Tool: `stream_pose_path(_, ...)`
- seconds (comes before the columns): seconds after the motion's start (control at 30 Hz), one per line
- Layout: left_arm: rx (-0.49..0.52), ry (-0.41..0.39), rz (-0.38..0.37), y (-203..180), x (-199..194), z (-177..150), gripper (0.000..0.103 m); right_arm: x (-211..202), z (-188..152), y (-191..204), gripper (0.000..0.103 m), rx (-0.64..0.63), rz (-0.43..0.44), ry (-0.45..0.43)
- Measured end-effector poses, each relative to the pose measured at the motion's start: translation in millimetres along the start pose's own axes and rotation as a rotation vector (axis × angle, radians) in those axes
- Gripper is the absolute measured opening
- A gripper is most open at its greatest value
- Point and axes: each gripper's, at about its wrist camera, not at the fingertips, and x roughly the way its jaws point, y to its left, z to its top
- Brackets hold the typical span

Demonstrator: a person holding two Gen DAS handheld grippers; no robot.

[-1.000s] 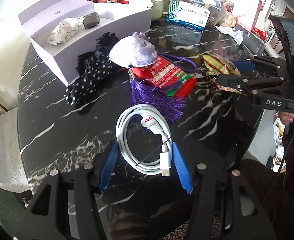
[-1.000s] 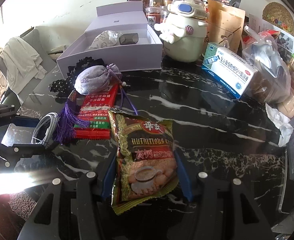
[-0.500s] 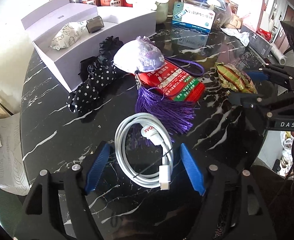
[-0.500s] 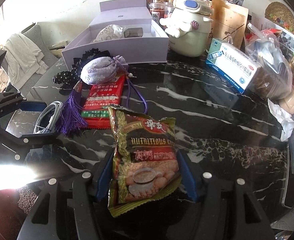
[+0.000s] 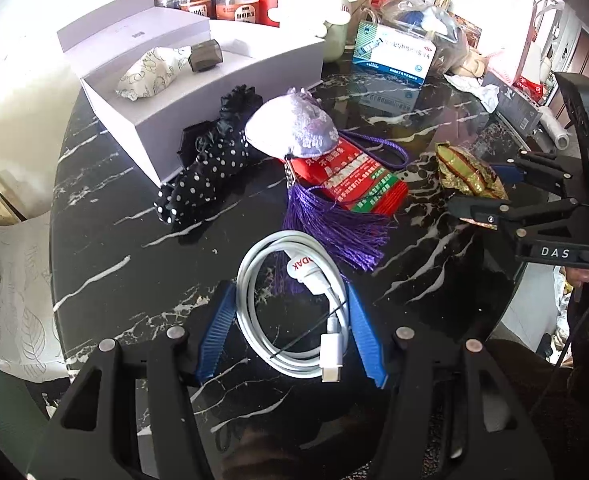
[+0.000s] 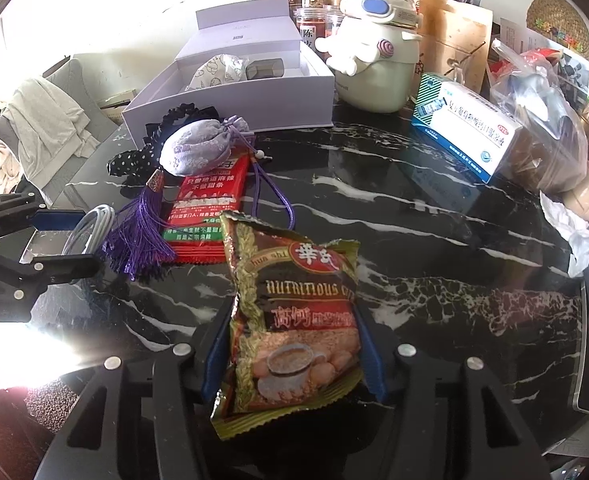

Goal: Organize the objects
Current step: 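Lift and carry the cable and brown snack bag toward the white box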

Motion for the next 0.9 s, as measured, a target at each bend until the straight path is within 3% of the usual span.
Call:
stream_pose_path(0.3,-0.002,-0.032,-0.033,-0.6,-20.0,7.1,0.055,-15.1,4.9,9.5,0.056,-0.033,0.002,-0.032)
stream_pose_path(0.9,-0.012,-0.094,0.012,8.0,-49.2,36.3,0.055,-25.8,38.1,30.4,0.056,-0.13,0.04,-0.092)
